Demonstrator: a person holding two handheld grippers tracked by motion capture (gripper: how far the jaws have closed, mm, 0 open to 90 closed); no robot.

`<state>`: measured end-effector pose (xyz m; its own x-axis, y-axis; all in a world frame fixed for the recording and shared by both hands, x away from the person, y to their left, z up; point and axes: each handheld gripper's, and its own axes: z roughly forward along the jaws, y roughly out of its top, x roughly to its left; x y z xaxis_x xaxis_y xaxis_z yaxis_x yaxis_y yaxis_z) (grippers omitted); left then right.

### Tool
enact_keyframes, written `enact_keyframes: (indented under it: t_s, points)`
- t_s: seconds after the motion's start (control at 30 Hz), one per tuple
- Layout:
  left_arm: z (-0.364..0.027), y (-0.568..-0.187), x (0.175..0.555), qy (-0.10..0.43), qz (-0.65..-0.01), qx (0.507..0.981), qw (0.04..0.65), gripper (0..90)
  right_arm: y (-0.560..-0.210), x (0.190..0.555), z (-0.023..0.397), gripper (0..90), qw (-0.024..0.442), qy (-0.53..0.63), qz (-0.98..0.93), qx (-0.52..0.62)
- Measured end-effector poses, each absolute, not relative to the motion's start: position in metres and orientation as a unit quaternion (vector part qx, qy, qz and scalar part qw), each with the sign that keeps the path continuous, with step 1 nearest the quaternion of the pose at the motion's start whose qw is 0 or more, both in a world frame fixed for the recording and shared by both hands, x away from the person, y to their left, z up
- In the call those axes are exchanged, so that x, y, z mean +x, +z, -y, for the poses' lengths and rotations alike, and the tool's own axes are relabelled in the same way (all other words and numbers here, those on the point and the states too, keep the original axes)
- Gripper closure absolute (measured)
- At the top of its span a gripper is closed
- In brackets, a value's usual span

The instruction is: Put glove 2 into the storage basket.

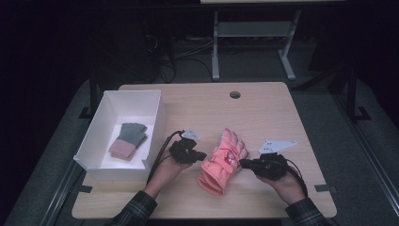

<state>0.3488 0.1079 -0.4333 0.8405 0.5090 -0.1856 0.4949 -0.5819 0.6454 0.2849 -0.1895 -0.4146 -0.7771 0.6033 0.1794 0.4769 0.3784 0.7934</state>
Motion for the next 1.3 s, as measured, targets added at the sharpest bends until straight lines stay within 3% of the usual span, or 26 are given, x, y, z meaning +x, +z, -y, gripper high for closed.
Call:
enact_keyframes:
  t_s: [0.83,1.07,1.2,1.3]
  points:
    - [-0.109,-0.433,0.35,0.012,-0.292,0.887,0.357,89.7,-0.446,0.318,0.15,90.0,0.068,0.382,-0.859,0.334]
    - [-0.118,-0.409,0.354,0.039,-0.304,0.881,0.361,87.0,-0.451,0.319,0.144,90.0,0.074,0.361,-0.869,0.331]
    - [-0.117,-0.392,0.354,0.019,-0.303,0.871,0.387,75.0,-0.451,0.318,0.143,90.0,0.076,0.359,-0.868,0.334]
    - [-0.108,-0.385,0.355,0.003,-0.301,0.865,0.402,57.1,-0.451,0.318,0.143,90.0,0.077,0.36,-0.868,0.333]
